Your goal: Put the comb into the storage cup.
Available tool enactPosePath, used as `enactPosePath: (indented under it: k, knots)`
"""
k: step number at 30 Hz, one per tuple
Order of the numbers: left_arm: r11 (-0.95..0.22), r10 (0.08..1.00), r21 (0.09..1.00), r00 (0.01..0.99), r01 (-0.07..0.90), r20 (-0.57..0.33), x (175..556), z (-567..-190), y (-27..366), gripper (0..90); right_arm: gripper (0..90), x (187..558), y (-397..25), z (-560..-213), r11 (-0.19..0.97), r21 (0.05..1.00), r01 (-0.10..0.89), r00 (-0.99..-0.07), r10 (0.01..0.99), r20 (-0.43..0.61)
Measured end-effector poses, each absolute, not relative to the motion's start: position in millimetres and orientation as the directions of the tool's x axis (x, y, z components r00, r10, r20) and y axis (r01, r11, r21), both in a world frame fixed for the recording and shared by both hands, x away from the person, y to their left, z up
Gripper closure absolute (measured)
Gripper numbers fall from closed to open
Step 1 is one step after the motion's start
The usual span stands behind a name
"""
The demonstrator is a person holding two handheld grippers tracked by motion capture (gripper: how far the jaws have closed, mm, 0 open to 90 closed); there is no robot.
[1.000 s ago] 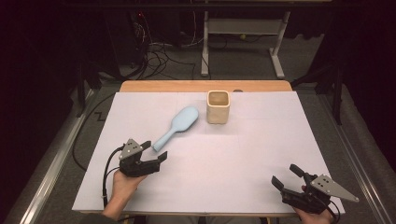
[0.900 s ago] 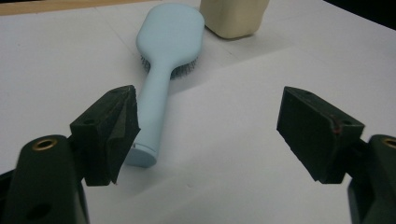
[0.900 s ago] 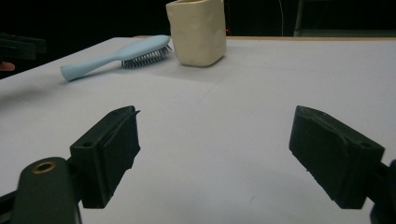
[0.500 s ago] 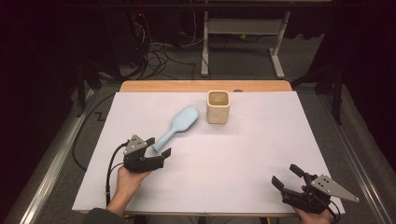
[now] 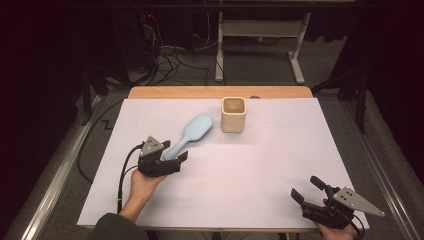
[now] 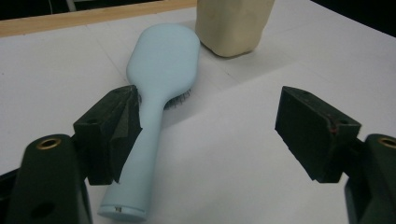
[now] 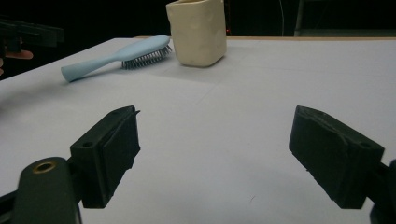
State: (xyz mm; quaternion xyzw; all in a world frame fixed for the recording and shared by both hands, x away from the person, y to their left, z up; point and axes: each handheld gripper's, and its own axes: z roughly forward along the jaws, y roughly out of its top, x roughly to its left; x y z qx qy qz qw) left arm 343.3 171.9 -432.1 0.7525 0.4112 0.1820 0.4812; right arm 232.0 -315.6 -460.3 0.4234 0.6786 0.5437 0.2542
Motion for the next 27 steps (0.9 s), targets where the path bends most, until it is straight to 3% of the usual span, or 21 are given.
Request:
enactPosePath:
  k: [27]
  knots:
    - [-0.232, 0.822, 0.830, 0.559, 0.507, -0.112, 387, -422, 155, 25.6, 17.2, 232, -316, -460, 0.055, 0.952, 0.301, -0.513, 0.851, 0.113]
